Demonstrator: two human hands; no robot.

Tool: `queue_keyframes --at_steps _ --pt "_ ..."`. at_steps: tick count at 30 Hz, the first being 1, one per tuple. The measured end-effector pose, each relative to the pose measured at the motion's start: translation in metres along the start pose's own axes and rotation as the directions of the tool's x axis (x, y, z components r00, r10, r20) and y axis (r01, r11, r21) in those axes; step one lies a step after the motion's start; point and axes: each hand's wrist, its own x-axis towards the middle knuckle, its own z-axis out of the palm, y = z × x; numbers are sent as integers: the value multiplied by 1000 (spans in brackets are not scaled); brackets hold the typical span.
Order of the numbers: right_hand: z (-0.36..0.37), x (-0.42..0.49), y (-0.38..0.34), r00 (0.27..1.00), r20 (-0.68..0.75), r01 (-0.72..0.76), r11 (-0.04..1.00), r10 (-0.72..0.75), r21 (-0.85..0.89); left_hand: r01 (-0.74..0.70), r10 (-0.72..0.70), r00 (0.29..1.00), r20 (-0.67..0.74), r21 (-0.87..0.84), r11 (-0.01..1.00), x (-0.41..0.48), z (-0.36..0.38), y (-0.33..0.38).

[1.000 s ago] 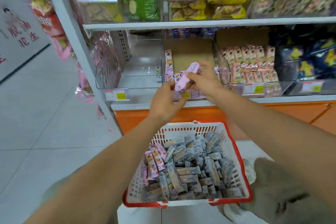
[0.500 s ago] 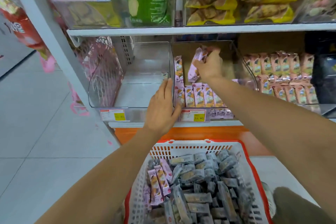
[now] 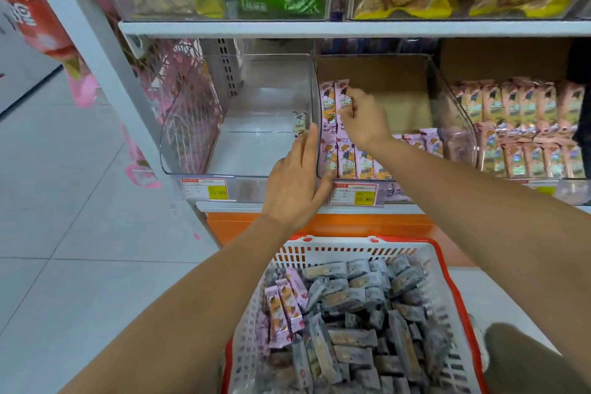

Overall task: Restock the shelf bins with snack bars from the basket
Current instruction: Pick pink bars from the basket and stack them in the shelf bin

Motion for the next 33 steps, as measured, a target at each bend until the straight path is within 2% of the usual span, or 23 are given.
queue_keyframes --at_steps 2,4,7,10,13,15,18,20,22,24,27,31,33 --pt "-4 -6 2 995 93 36 999 -34 -27 -3 3 1000 14 -7 1000 0 -2 1" --pt "-12 -15 -1 993 104 64 997 -59 -39 -6 6 1000 28 -13 1000 -3 -7 2" --pt "-24 -37 -14 993 -56 103 992 -99 74 28 -28 1000 2 16 999 -10 -18 -2" --pt "-28 -71 -35 961 -164 262 925 -223 275 16 -5 991 -137 78 997 -30 -29 -14" --pt "-19 -113 -49 930 -109 366 852 -351 376 67 -41 980 -195 132 989 -63 -34 -31" --pt "1 -138 -49 927 -16 352 852 -375 386 118 -98 986 -135 147 982 -89 -29 -45" --pt "42 -172 -37 928 192 245 910 -320 333 226 -234 971 39 141 964 -132 -9 -65" --pt "72 -193 -22 895 381 142 959 -231 246 311 -335 929 161 155 938 -160 6 -73" --pt "100 -215 -4 819 565 34 992 -96 120 401 -435 863 256 176 899 -182 24 -78" --pt "127 -233 15 723 689 -7 998 52 -67 499 -524 796 302 164 851 -197 38 -82" --pt "162 -257 37 601 782 -30 982 166 -185 574 -571 752 328 99 813 -210 53 -88" --pt "200 -278 54 568 795 -33 971 213 -237 575 -541 767 345 4 818 -219 67 -96" --pt "214 -287 51 591 760 -54 953 271 -298 552 -509 798 324 -53 832 -223 72 -100"
